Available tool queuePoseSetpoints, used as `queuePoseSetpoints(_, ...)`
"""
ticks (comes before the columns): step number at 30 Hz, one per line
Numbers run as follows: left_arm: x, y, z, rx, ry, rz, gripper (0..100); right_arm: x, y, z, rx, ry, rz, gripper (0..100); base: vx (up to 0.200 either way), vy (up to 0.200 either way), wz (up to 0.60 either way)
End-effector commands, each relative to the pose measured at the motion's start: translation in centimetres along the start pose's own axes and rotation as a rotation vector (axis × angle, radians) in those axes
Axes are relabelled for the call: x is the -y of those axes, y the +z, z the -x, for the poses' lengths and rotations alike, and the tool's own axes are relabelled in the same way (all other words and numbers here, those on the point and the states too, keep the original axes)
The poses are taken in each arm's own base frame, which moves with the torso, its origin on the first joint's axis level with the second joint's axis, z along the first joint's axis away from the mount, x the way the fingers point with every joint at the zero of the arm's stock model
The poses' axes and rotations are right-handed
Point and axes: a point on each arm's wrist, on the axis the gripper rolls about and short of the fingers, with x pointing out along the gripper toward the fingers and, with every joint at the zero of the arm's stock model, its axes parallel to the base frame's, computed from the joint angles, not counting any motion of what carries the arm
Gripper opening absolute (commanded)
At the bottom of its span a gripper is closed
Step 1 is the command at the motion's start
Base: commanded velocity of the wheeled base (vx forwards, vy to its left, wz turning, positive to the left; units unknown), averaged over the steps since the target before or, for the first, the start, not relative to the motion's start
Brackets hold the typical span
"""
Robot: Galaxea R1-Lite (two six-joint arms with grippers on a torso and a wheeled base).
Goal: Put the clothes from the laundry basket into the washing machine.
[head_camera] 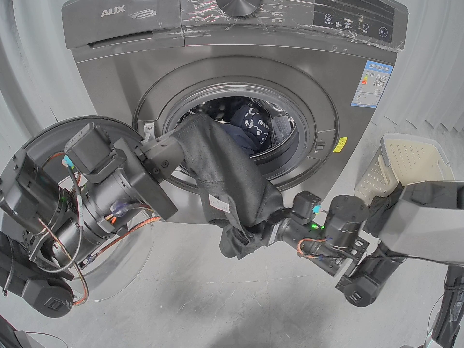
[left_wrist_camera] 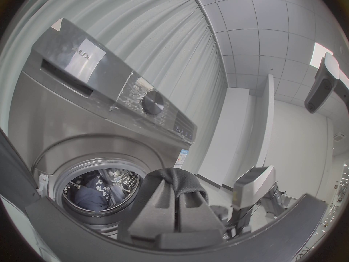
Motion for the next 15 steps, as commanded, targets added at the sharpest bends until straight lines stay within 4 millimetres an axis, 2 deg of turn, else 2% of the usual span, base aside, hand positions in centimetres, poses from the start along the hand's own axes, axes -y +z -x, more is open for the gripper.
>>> queuePoseSetpoints(1, -1.8, -1.7, 0.3, -0.060, 0.061, -0.003, 0, 1.7, 5.1, 4.5, 0.079, -0.073, 0.002, 0, 0.000, 0.000, 0.00)
queuePoseSetpoints(4, -1.7, -2.3, 0.8, -0.093, 0.062, 0.006, 0, 2.1, 6.1, 5.7, 0.100, -0.087, -0.007, 0, 0.000, 0.000, 0.00)
queuePoseSetpoints(7, -1.7, -3.9, 1.8, -0.168, 0.065, 0.020, 0, 1.5, 7.4, 6.8, 0.136, -0.075, -0.025, 0, 0.000, 0.000, 0.00)
queuePoseSetpoints(12, -1.5, -5.4, 3.3, -0.260, 0.033, 0.054, 0, 0.7, 8.2, 7.2, 0.161, -0.054, -0.020, 0, 0.000, 0.000, 0.00)
queuePoseSetpoints(13, -1.6, -6.5, 3.7, -0.311, 0.028, 0.068, 0, -0.1, 8.6, 7.3, 0.177, -0.029, -0.026, 0, 0.000, 0.000, 0.00)
queuePoseSetpoints(15, -1.7, -7.4, 4.2, -0.354, 0.032, 0.069, 0, -0.5, 8.7, 7.3, 0.179, -0.014, -0.028, 0, 0.000, 0.000, 0.00)
